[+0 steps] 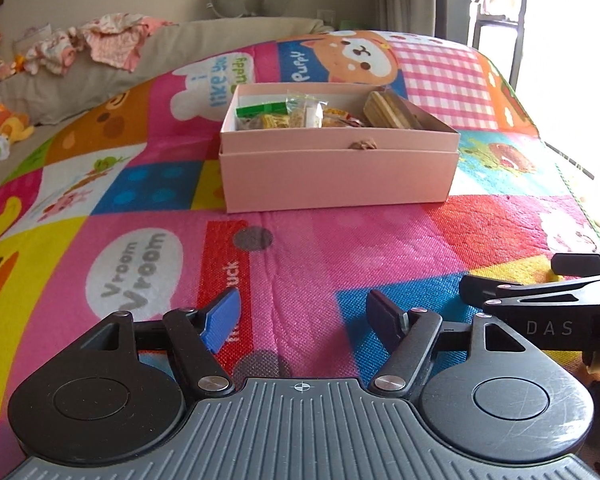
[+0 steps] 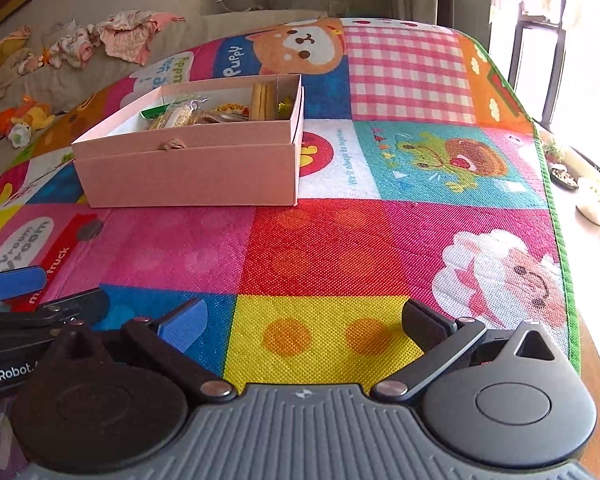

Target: Organize objects

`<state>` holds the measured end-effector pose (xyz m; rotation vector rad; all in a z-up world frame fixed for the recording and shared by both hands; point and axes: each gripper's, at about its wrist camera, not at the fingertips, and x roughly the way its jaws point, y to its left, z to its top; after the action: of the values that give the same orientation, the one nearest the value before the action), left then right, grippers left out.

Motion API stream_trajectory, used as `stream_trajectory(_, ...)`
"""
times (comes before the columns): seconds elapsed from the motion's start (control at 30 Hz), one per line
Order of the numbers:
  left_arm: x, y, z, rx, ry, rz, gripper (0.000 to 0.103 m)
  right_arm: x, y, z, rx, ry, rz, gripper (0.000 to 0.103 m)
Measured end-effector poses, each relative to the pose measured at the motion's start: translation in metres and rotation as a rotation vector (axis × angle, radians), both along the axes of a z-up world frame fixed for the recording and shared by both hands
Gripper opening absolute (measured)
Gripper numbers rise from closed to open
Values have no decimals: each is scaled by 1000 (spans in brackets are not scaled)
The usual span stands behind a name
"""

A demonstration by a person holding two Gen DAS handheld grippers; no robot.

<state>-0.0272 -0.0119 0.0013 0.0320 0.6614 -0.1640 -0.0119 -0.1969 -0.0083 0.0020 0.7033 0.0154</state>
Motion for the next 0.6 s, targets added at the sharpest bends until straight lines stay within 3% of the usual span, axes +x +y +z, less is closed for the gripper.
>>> stream_trajectory(0.6,2,-4,0,9,-3,27,76,2,-7,-1,1,-3,25,103)
